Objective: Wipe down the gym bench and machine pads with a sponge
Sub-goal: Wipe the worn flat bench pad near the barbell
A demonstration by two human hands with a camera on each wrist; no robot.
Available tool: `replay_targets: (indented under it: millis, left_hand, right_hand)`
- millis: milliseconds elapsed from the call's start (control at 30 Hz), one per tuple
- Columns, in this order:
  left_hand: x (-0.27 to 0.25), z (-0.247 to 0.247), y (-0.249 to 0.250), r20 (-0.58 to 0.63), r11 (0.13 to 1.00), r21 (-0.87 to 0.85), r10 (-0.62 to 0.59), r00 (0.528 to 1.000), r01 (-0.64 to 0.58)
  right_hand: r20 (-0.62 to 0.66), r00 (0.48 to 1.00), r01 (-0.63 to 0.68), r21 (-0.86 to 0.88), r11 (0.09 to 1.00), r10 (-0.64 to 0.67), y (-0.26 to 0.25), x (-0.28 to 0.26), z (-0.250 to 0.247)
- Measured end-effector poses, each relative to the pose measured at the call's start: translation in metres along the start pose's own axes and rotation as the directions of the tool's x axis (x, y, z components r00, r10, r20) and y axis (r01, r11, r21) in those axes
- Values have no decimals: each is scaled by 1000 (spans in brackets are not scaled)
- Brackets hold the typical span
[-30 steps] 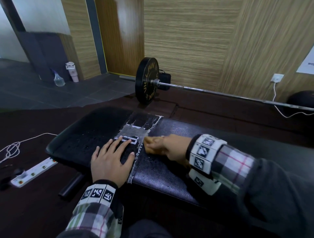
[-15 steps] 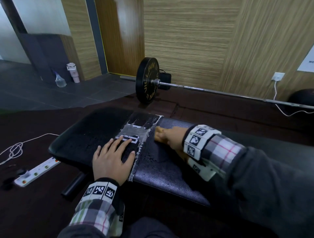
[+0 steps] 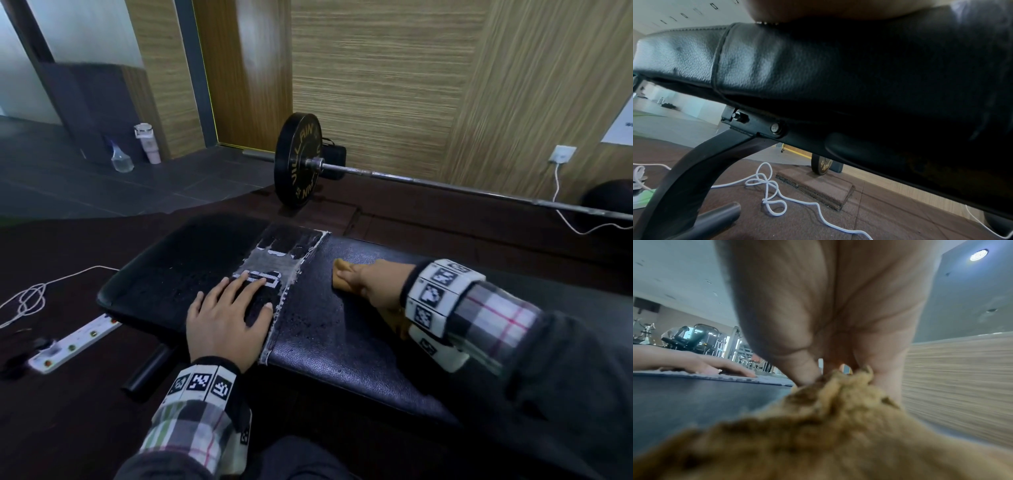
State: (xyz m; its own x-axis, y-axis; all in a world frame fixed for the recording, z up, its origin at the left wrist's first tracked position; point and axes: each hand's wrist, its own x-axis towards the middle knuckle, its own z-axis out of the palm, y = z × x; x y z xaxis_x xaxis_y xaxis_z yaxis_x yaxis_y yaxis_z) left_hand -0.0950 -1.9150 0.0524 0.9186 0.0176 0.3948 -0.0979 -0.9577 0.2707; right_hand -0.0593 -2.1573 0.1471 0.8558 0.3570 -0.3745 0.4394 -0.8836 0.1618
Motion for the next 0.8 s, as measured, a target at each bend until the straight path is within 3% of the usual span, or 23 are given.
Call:
replay_targets:
  millis: [67, 233, 400, 533, 600, 700, 800]
  left_hand:
    - [0, -1, 0, 2, 1000, -2, -4, 1000, 4]
    - [1, -2, 0, 11, 1000, 1, 2, 1000, -2]
    - [2, -6, -1, 53, 1000, 7, 20, 998, -20]
    - [5, -15, -11, 202, 996, -85, 49, 978, -33]
    - [7, -21, -21, 196, 996, -89, 7, 981, 11]
    - [12, -26, -44, 222, 993, -1, -114, 968, 117]
    - [13, -25, -56, 246, 993, 32, -116, 962, 112]
  right_hand:
    - [-26, 1000, -6, -20, 1000, 5, -13, 10, -10]
    - [-111, 986, 134, 48, 990, -128, -46, 9, -4]
    - [-167, 948, 295, 144, 945, -270, -32, -33, 28]
    - [-139, 979, 178, 213, 961, -151, -7, -60, 35]
    - [-89, 992, 108, 170, 979, -94, -7, -57, 29]
    - [-49, 999, 25, 101, 995, -20, -24, -38, 12]
    - [-72, 997, 18, 110, 994, -10, -54, -17, -3]
